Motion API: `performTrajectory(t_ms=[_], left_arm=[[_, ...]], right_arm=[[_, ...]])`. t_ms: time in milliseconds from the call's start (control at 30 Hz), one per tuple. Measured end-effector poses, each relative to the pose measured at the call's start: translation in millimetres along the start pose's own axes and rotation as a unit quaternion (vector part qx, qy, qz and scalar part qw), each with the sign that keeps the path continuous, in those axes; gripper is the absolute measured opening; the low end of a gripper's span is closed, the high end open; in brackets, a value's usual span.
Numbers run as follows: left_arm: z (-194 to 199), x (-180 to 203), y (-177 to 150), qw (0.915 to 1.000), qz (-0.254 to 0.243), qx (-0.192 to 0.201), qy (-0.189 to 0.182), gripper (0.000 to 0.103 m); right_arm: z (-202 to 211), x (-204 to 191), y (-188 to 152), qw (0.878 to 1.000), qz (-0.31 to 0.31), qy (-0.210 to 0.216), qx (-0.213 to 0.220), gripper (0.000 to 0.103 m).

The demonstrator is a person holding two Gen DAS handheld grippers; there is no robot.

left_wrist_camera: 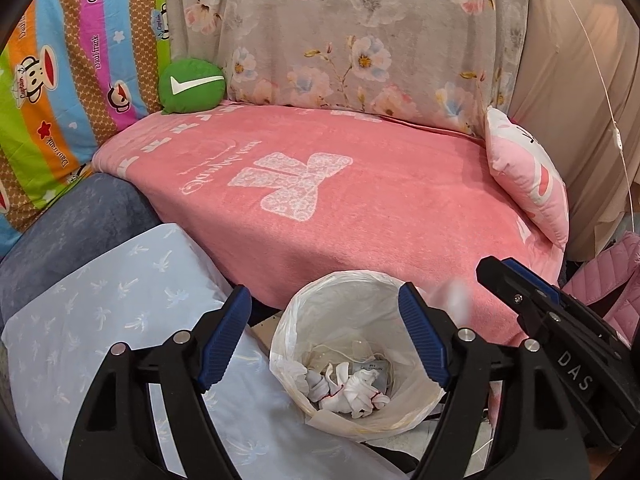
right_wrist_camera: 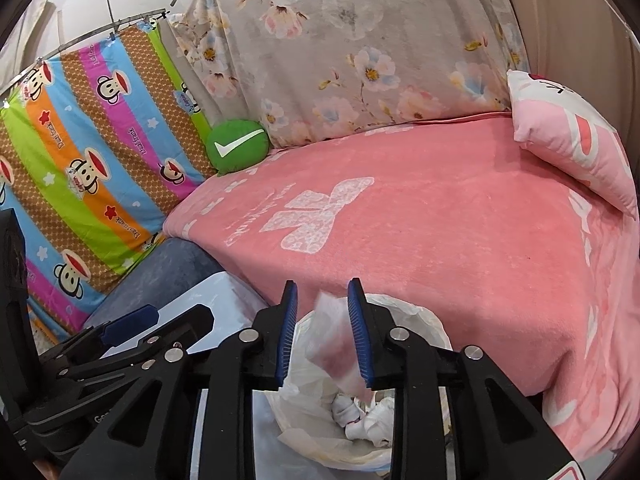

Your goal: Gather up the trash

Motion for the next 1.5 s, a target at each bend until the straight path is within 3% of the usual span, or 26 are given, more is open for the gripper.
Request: performTrajectory(t_ms=[400,667,1100,1267,1500], left_arm=[[6.6,-11.1,-1.3,0.9999,0.011,0.003,0.008,0.073],[14.8,-25.9,-13.2,0.9994,0.015,0.007,0.031,0.077],[29.3,-38.5,-43.8,0.9974,0.006,0.003,0.071,0.087],[28.0,-40.6,-54.6,0.9969,0.009,-0.008,0.078,0.088],[24.2,-44.4,-69.1,0.9953,0.011,-0.021,0.094,0.093]], right_arm=[[0.8,-16.1,-3.3,0.999,0.038,-0.014,-0.016,0.033],[12.5,-25.4,-15.2,0.994,0.088,-0.052,-0.025,0.048],[22.6,-27.6,-50.7,0.987,0.121,-0.091,-0.06,0.058],[23.1,-24.7,-60.2,0.985,0.123,-0.098,-0.067,0.072],[20.0,-19.6,-73.8,0.984,0.119,-0.102,-0.084,0.074]])
Point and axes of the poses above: each gripper's, at about its wrist camera, not at the fingertips, and z roughly against the way its jaws point, x to its right, y to its top, the point moved 2 cm from there along -z, roughly the way its jaws point, and after that the axes turned 5 degrees about x, right-handed, at the moved point
